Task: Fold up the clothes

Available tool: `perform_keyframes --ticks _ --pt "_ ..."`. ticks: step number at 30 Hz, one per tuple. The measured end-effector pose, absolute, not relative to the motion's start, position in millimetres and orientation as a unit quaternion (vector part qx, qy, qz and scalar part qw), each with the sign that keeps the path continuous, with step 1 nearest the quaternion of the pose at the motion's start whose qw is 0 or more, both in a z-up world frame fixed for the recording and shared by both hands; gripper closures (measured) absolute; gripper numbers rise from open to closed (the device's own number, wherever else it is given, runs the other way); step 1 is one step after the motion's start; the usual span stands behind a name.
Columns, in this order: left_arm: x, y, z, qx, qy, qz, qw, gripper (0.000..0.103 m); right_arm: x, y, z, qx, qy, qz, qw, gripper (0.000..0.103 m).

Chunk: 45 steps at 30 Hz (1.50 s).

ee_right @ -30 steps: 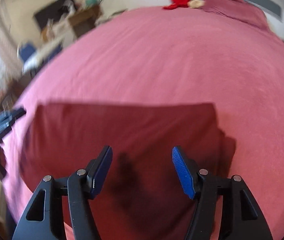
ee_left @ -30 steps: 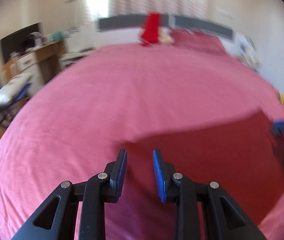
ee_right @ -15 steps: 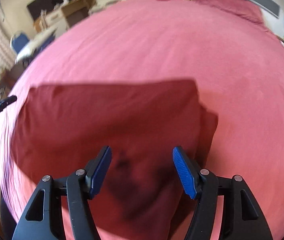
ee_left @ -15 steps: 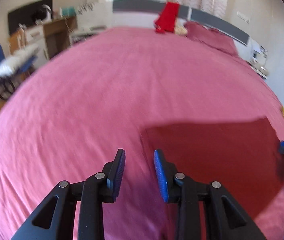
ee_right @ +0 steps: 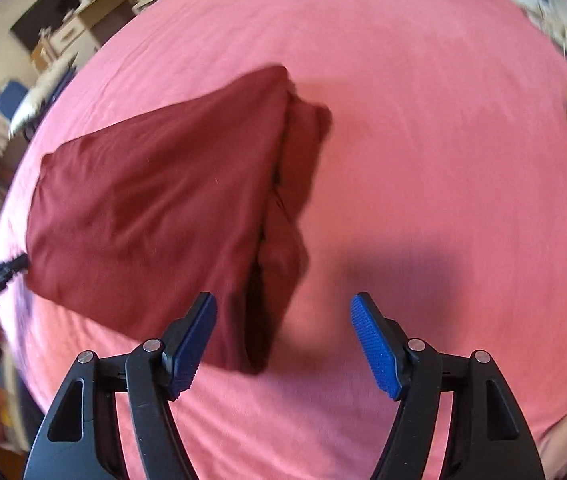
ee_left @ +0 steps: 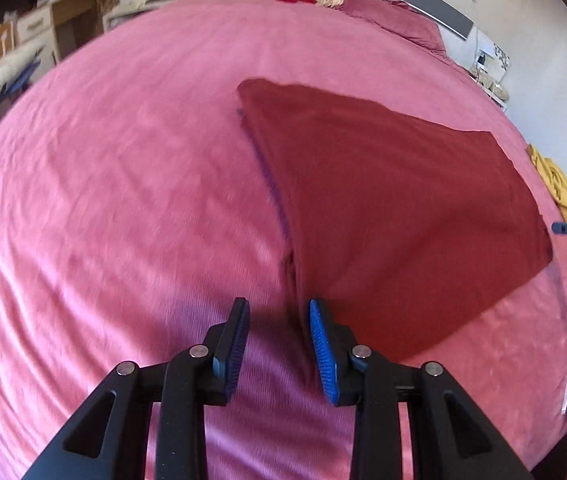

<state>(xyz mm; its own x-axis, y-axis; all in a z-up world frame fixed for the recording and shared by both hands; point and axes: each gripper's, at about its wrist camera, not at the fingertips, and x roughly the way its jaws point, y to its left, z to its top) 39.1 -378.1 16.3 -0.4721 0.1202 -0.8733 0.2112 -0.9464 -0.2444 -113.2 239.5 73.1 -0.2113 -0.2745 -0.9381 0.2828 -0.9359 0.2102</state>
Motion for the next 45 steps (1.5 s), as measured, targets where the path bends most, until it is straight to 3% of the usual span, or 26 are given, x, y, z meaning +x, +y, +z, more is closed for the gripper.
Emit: perform_keyframes --ticks 5,10,12,13,14,17,20,29,40,45 --pt "54 -377 3 0.508 0.264 -0.820 -0.022 0.071 -100 232 49 0.632 -0.049 -0.739 0.227 0.031" --pt "61 -376 -10 0.499 0.306 -0.810 -0.017 0.070 -95 207 35 0.632 -0.014 -0.747 0.204 0.026" --pt "56 -370 -11 0.513 0.276 -0.813 -0.013 0.072 -92 198 35 0.629 0.016 -0.753 0.193 0.049" --pt "53 -366 -12 0.520 0.259 -0.814 -0.011 0.074 -92 197 37 0.629 0.011 -0.750 0.204 0.076" --pt "49 -357 -8 0.534 0.221 -0.816 -0.007 0.079 -91 195 40 0.628 0.006 -0.748 0.215 0.094" --pt "43 -341 1 0.557 0.171 -0.813 -0.008 0.094 -89 188 46 0.628 0.012 -0.745 0.225 0.094" --pt "43 -329 11 0.569 0.141 -0.810 -0.016 0.096 -83 178 47 0.625 0.019 -0.746 0.229 0.094" --pt "63 -327 36 0.569 0.166 -0.805 -0.040 0.097 -72 172 66 0.631 0.009 -0.739 0.236 0.095" --pt "138 -282 19 0.624 0.093 -0.773 -0.074 0.096 21 222 64 0.674 -0.023 -0.691 0.261 0.095" --pt "172 -269 14 0.602 0.111 -0.787 -0.073 0.090 63 225 44 0.682 -0.015 -0.672 0.289 0.087"
